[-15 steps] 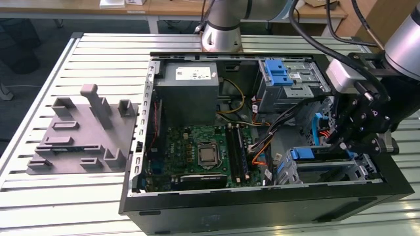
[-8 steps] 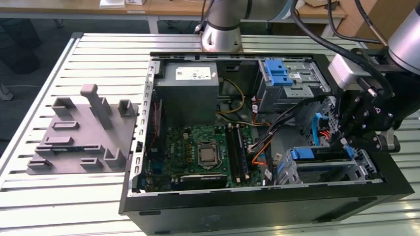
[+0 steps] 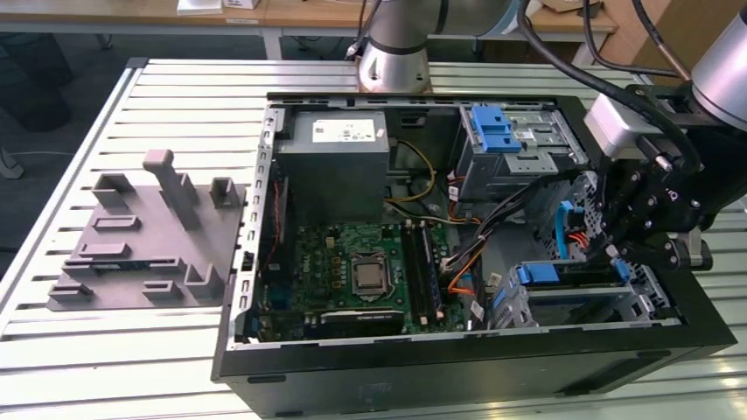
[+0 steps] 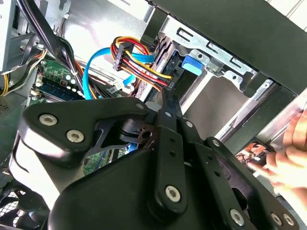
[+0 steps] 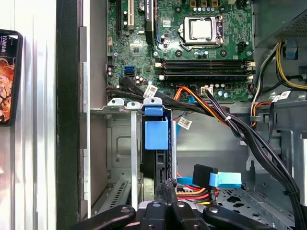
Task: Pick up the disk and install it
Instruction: 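Insert the second disk wire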
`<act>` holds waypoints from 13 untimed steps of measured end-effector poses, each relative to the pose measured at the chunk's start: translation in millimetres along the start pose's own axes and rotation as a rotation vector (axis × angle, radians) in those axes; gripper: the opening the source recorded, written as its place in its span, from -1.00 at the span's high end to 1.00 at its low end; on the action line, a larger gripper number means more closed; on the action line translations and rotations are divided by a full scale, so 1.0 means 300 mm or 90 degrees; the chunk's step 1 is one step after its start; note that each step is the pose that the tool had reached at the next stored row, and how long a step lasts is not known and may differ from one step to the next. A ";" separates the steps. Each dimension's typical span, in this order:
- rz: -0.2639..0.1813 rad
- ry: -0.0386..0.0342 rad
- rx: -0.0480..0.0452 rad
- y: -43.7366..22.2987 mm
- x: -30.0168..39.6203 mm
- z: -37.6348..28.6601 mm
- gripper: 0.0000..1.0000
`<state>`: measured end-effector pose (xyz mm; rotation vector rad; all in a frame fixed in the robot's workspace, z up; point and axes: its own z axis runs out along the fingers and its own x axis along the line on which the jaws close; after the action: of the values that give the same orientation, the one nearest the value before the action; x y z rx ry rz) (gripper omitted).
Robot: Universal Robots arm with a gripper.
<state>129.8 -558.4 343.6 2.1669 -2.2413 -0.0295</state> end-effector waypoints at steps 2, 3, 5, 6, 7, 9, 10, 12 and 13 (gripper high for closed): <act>0.000 0.0003 0.0000 0.000 0.000 0.000 0.79; 0.000 0.0004 0.0000 0.000 0.000 0.000 0.79; 0.000 0.0005 0.0000 0.000 0.000 0.000 0.79; 0.000 0.0006 0.0000 0.000 0.000 0.000 0.79; 0.000 0.0006 0.0001 0.000 0.000 0.000 0.79; 0.000 0.0006 0.0013 0.000 0.000 0.000 0.79; 0.000 0.0005 0.0026 0.000 0.000 0.001 0.79; 0.000 0.0003 0.0058 0.001 0.000 0.001 0.79; 0.000 0.0004 0.0072 0.002 0.000 0.000 0.79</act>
<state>129.3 -558.6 343.6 2.1722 -2.2468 -0.0162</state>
